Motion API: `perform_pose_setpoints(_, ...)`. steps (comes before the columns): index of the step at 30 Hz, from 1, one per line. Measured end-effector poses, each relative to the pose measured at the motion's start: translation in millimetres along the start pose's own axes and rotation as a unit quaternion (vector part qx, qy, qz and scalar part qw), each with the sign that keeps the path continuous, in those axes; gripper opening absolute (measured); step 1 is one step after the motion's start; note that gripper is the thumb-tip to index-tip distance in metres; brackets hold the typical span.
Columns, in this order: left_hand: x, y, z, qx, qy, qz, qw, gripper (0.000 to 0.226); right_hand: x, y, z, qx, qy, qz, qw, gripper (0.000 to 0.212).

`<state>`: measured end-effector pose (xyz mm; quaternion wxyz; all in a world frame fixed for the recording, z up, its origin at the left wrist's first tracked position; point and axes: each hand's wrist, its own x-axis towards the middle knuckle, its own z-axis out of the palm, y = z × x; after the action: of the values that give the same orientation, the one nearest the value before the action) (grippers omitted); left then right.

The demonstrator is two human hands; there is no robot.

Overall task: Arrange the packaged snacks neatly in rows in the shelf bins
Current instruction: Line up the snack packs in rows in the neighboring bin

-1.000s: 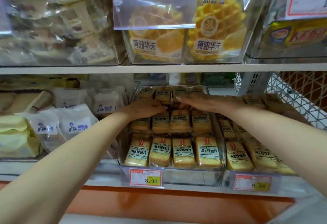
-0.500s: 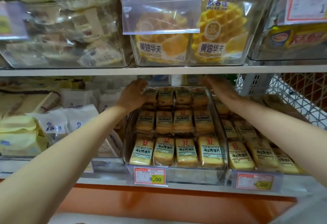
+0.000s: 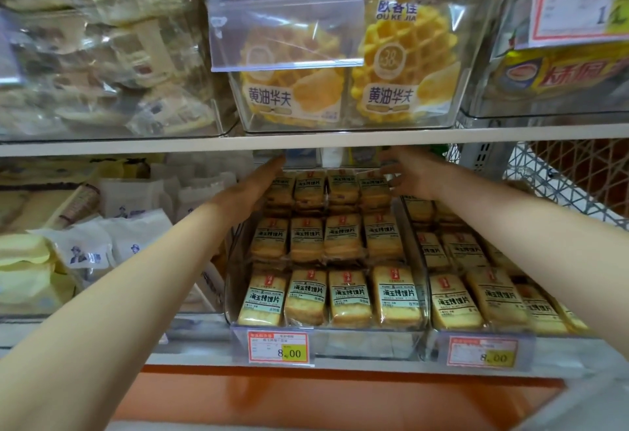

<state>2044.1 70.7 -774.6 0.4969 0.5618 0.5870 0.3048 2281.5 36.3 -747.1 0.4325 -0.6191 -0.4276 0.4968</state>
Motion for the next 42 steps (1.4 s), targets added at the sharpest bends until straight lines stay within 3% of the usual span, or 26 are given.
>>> perform_pose_setpoints(7,-1,3,2,-0.100,-0.011,0.026,0.995,0.051,4,2,3,0.034,0.002,-0.019,0.999,0.020)
perform_pose_setpoints(9,-3,2,3,0.018,0.008,0.033,0.999,0.042,7,6,3,-0.037,0.006,-0.054,0.998,0.023)
perform_pose_setpoints(10,-2,2,2,0.145,0.051,0.061,0.986,0.035,8,8,3,-0.127,0.017,-0.101,0.987,0.021)
perform_pose_setpoints(12,2,-3,-1,0.382,0.127,0.164,0.901,0.034,10,13,-2,-0.315,0.033,-0.204,0.926,0.027)
perform_pose_setpoints(13,6,-7,-3,0.436,0.118,0.203,0.869,0.041,14,15,-4,-0.377,0.026,-0.229,0.897,0.039)
perform_pose_setpoints(14,7,-9,-3,0.462,0.086,0.221,0.854,0.049,17,18,-5,-0.415,-0.003,-0.236,0.879,0.052)
perform_pose_setpoints(16,14,-10,-3,0.464,0.022,0.223,0.857,0.062,24,23,-1,-0.452,-0.055,-0.235,0.859,0.069)
perform_pose_setpoints(20,30,-9,-5,0.480,0.016,0.205,0.853,0.071,41,32,10,-0.458,-0.091,-0.235,0.852,0.069)
perform_pose_setpoints(26,38,-8,-5,0.533,0.053,0.218,0.816,0.068,55,35,12,-0.460,-0.043,-0.273,0.843,0.059)
perform_pose_setpoints(31,44,-12,4,0.551,0.068,0.198,0.808,0.068,60,39,16,-0.531,0.026,-0.310,0.788,0.051)
perform_pose_setpoints(35,27,-5,0,0.511,0.048,0.215,0.831,0.067,46,39,14,-0.476,-0.030,-0.311,0.822,0.045)
perform_pose_setpoints(38,-1,-2,-5,0.372,0.051,0.273,0.886,0.038,23,35,3,-0.356,-0.032,-0.343,0.868,0.022)
perform_pose_setpoints(40,-20,-1,-1,0.348,-0.012,0.237,0.907,0.032,8,35,0,-0.308,-0.089,-0.299,0.899,0.017)
perform_pose_setpoints(42,-31,-2,7,0.378,-0.081,0.175,0.906,0.042,-1,38,2,-0.303,-0.141,-0.236,0.913,0.030)
